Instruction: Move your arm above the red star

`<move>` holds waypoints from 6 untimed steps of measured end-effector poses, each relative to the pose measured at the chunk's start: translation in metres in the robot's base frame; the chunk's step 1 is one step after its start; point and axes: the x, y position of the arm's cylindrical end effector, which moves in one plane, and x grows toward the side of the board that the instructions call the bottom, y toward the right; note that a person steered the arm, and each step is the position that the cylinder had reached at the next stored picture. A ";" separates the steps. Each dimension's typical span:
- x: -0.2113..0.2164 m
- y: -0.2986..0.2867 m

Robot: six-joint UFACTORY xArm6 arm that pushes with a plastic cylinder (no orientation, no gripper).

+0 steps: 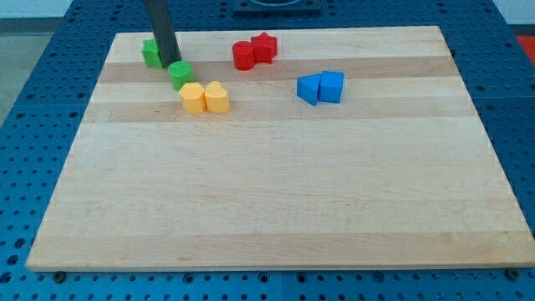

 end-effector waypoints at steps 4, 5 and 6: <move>-0.021 0.038; -0.046 0.070; -0.060 0.097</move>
